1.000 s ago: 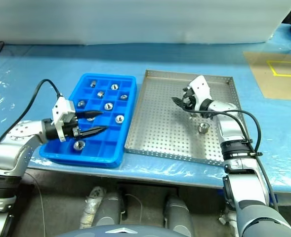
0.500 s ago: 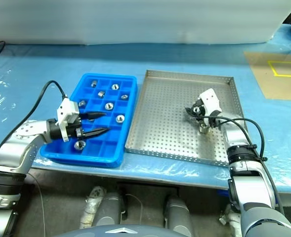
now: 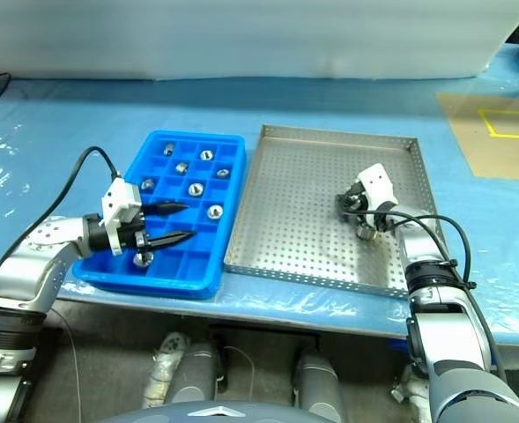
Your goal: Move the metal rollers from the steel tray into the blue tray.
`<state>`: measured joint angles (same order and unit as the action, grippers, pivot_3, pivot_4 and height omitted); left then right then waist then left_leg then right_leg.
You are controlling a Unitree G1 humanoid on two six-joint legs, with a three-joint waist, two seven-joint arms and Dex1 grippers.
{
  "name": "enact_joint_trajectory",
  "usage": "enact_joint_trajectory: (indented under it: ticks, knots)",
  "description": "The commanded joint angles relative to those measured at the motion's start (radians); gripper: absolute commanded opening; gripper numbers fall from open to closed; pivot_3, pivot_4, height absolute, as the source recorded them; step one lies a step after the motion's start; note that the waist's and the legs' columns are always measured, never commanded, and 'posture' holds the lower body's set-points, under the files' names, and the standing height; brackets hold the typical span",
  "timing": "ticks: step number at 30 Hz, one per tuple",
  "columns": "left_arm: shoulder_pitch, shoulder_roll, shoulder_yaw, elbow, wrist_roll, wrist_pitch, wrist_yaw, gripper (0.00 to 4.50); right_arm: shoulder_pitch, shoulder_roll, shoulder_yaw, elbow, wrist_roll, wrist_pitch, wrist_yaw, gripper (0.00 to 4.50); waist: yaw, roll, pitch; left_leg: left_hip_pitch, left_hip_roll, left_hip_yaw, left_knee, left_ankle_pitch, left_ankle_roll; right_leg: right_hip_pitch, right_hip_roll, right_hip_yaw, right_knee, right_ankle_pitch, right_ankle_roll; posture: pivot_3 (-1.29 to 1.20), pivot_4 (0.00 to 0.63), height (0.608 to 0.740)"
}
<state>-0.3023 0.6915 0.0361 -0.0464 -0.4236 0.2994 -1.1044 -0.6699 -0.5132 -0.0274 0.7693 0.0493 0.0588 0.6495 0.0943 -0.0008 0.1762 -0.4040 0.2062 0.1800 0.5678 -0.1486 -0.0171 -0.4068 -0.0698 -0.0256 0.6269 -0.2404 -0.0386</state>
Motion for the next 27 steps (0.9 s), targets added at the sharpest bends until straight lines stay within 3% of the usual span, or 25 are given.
enact_joint_trajectory:
  ticks: [1,16,21,27]
  knots:
    - [0.000,0.012,0.023,-0.007,-0.003,-0.021,-0.005,3.39,-0.027,0.006,-0.010,-0.047,0.005,-0.010,-0.012,1.67,-0.001,0.000,0.000,0.000,0.000,0.000,0.000,0.000,0.000,0.000,0.000,0.000,0.000,0.000,0.000,0.01,0.150,0.740]
    - [0.063,0.062,0.132,-0.059,-0.034,0.011,0.036,3.39,-0.064,0.204,0.182,-0.538,0.100,0.194,0.228,1.67,0.003,0.000,0.000,-0.001,0.001,-0.002,-0.002,0.000,0.001,-0.001,0.002,0.000,-0.002,0.000,-0.001,0.09,0.150,0.740]
    - [0.144,0.120,0.218,-0.101,-0.056,0.037,0.037,3.39,-0.054,0.258,0.289,-0.584,0.111,0.222,0.335,1.67,0.005,0.000,0.000,-0.001,0.001,-0.004,-0.004,-0.001,0.001,-0.002,0.002,0.000,-0.002,0.000,-0.001,0.14,0.150,0.740]
    - [0.240,0.142,0.277,-0.175,-0.070,0.057,0.064,3.39,-0.039,0.245,0.394,-0.599,0.103,0.221,0.475,1.67,0.015,0.000,0.000,-0.001,0.001,-0.005,-0.005,-0.001,0.001,-0.002,0.000,-0.001,-0.003,-0.001,-0.001,0.22,0.150,0.740]
